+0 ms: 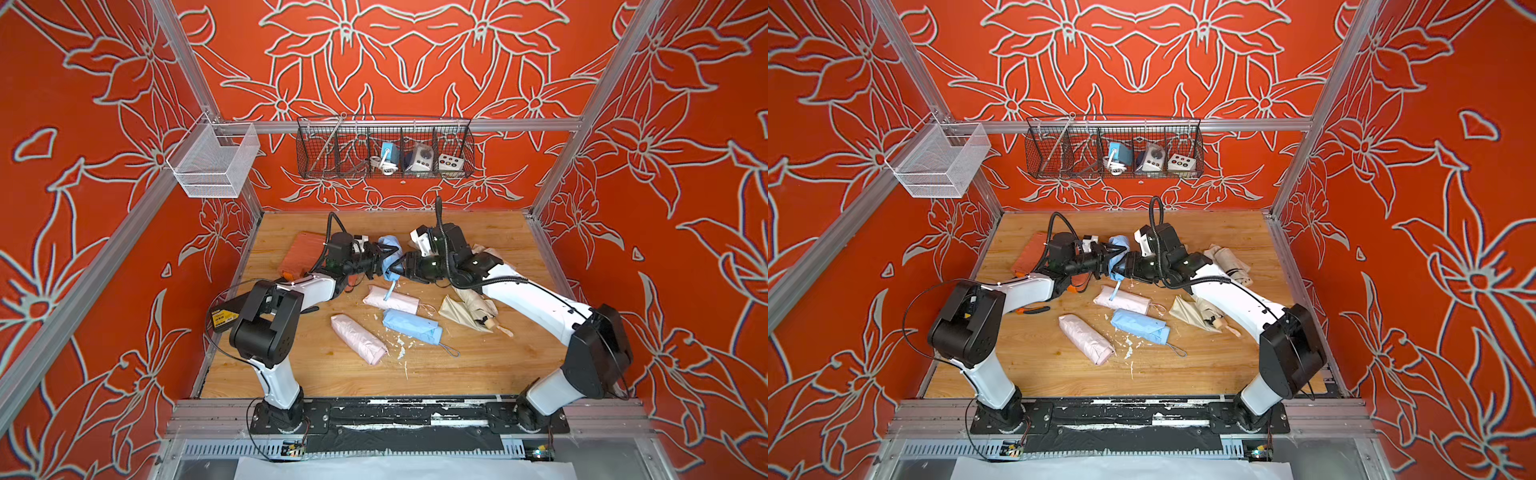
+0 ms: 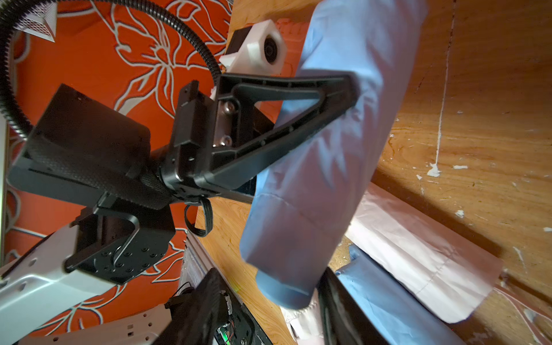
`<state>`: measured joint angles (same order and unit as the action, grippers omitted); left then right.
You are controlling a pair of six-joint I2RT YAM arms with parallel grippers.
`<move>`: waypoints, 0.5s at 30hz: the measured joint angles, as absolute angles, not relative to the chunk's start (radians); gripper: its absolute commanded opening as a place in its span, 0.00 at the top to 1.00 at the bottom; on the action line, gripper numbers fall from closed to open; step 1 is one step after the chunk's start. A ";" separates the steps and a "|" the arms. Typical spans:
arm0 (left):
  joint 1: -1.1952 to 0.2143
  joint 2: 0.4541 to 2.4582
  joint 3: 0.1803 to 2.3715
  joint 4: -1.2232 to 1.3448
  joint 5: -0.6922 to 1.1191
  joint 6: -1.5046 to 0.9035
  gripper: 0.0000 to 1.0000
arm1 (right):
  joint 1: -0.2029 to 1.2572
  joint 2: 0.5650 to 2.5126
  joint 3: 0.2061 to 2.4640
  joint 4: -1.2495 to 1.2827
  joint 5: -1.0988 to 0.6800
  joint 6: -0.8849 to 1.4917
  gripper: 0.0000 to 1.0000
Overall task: Take umbrellas out of sleeves
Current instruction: Take out the umbrella from the umbrella sleeve.
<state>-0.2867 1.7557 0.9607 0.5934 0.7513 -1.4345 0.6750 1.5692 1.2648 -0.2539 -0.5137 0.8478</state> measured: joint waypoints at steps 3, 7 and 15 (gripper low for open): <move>-0.286 1.756 0.961 0.593 0.754 -1.433 0.59 | 0.681 1.564 1.259 -0.257 -0.498 0.850 0.51; -0.286 1.756 0.961 0.593 0.754 -1.433 0.58 | 0.685 1.559 1.250 -0.256 -0.485 0.854 0.54; -0.285 1.756 0.961 0.593 0.752 -1.433 0.59 | 0.691 1.563 1.251 -0.257 -0.461 0.850 0.59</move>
<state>-0.2848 1.7557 0.9607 0.5934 0.7521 -1.4326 0.6914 1.5631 1.2510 -0.2573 -0.4610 0.8497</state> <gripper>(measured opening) 0.451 0.426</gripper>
